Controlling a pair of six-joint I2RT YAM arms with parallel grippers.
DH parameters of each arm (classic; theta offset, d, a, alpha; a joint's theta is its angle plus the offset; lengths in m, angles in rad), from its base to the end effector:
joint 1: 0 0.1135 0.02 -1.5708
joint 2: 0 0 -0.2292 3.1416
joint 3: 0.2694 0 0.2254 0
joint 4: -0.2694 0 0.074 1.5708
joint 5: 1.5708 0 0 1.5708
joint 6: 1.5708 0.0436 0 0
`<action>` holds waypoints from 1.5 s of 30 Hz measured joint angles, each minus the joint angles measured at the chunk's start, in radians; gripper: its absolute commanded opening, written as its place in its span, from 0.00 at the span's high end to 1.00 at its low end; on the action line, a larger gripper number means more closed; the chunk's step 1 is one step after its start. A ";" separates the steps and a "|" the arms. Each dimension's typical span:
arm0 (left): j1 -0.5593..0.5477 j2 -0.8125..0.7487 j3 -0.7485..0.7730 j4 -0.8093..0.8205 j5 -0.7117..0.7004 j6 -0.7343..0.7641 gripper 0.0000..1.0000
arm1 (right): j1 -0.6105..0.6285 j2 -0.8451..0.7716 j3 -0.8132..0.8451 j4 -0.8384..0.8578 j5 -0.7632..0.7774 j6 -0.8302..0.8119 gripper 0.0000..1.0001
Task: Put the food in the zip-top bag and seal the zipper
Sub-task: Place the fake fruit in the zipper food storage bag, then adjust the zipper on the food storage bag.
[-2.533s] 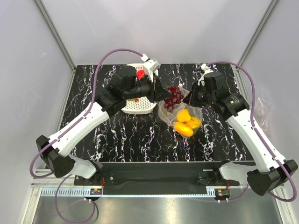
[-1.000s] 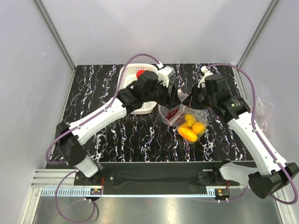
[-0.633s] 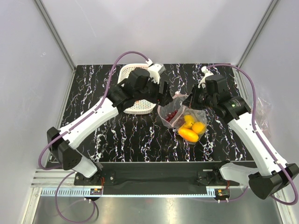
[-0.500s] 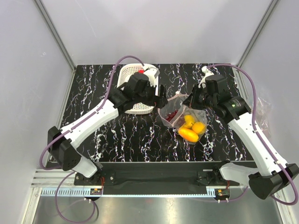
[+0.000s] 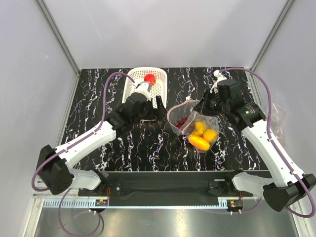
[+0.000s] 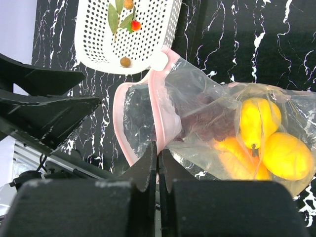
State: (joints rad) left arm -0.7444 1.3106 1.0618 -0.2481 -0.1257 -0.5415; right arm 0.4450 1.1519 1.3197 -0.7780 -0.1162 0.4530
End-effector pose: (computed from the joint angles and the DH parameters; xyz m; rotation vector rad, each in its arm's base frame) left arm 0.2166 -0.1921 0.2837 0.1363 2.1262 -0.6527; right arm 0.2028 0.1023 0.3511 -0.0591 2.2471 0.6258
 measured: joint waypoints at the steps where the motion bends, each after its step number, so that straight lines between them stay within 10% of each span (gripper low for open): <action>1: 0.000 0.001 0.004 0.010 0.003 -0.003 0.16 | 0.000 0.000 0.000 0.001 0.000 0.000 1.00; 17: -0.008 0.151 0.128 0.023 0.161 -0.051 0.46 | 0.000 0.000 -0.008 0.007 -0.002 0.005 1.00; 26: -0.021 0.180 0.155 -0.042 0.173 -0.054 1.00 | 0.000 0.052 0.064 -0.074 0.004 0.005 1.00; 45: -0.037 0.414 0.946 -0.417 0.181 0.072 1.00 | 0.000 0.357 0.621 -0.547 0.362 -0.032 0.97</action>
State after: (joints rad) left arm -0.7818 1.7245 2.0083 -0.6651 0.0555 -0.4690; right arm 0.4454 1.5089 1.9404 -1.3251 0.2459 0.4213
